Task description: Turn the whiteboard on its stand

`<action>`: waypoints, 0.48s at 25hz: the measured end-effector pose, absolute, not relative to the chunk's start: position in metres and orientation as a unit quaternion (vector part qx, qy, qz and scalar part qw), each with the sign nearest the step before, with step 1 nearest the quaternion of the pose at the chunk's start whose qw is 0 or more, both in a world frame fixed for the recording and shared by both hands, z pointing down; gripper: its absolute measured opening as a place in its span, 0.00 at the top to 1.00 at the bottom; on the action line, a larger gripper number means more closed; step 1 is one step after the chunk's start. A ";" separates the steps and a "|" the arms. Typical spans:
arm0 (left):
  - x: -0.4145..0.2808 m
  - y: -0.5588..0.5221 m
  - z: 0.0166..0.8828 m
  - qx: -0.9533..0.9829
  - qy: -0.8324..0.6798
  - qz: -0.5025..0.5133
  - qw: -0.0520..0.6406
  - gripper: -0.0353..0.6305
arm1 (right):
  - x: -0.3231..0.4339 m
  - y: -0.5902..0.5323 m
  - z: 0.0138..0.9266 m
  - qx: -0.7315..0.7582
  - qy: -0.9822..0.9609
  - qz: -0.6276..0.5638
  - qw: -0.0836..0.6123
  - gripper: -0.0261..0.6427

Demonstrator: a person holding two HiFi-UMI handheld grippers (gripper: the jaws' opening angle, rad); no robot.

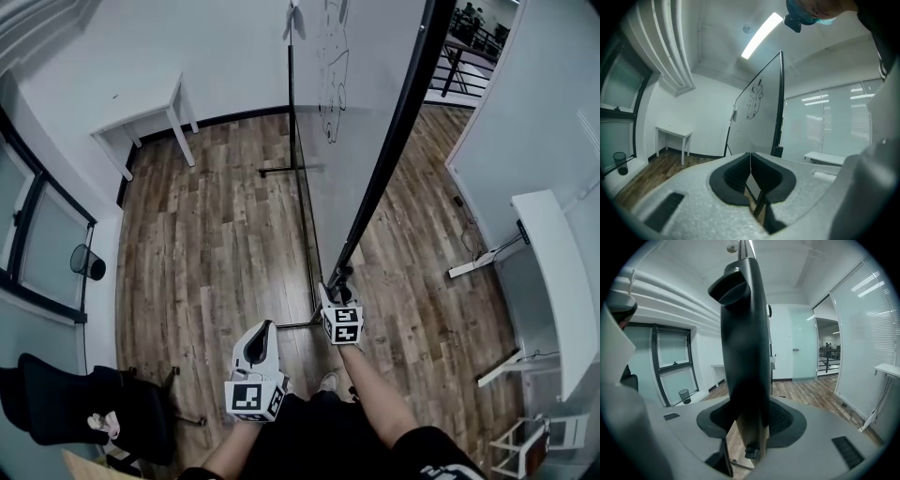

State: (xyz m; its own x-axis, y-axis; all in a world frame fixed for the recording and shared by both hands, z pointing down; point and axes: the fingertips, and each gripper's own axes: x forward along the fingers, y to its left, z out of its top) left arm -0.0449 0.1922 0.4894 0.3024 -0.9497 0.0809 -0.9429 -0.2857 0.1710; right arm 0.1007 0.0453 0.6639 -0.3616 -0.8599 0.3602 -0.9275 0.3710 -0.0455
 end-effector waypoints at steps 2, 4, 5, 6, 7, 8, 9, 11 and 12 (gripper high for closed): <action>-0.043 0.194 0.490 0.805 -0.586 -0.016 0.094 0.92 | 0.101 0.051 0.662 0.548 -0.816 0.121 0.139 0.69; -0.041 0.196 0.490 0.807 -0.582 -0.015 0.095 0.92 | 0.102 0.056 0.661 0.546 -0.817 0.120 0.140 0.69; -0.040 0.196 0.489 0.808 -0.581 -0.015 0.095 0.92 | 0.102 0.058 0.661 0.546 -0.817 0.120 0.140 0.69; -0.040 0.196 0.488 0.809 -0.581 -0.014 0.094 0.92 | 0.101 0.059 0.660 0.546 -0.817 0.120 0.141 0.69; -0.041 0.196 0.487 0.809 -0.581 -0.014 0.095 0.92 | 0.101 0.060 0.660 0.547 -0.817 0.121 0.141 0.69; -0.041 0.195 0.487 0.809 -0.581 -0.014 0.095 0.92 | 0.101 0.061 0.659 0.547 -0.816 0.121 0.140 0.69; -0.041 0.195 0.487 0.808 -0.581 -0.014 0.096 0.92 | 0.101 0.063 0.659 0.548 -0.816 0.121 0.140 0.69; -0.041 0.197 0.487 0.808 -0.580 -0.012 0.097 0.92 | 0.100 0.067 0.659 0.547 -0.817 0.121 0.139 0.69; -0.040 0.198 0.487 0.809 -0.580 -0.012 0.098 0.92 | 0.100 0.070 0.658 0.547 -0.817 0.121 0.139 0.69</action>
State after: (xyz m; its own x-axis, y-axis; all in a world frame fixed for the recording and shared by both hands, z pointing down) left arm -0.0403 0.1976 0.4866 0.3268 -0.9404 0.0938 -0.9357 -0.3080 0.1719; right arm 0.1000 0.0701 0.6577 -0.3639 -0.8596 0.3588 -0.9266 0.3735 -0.0450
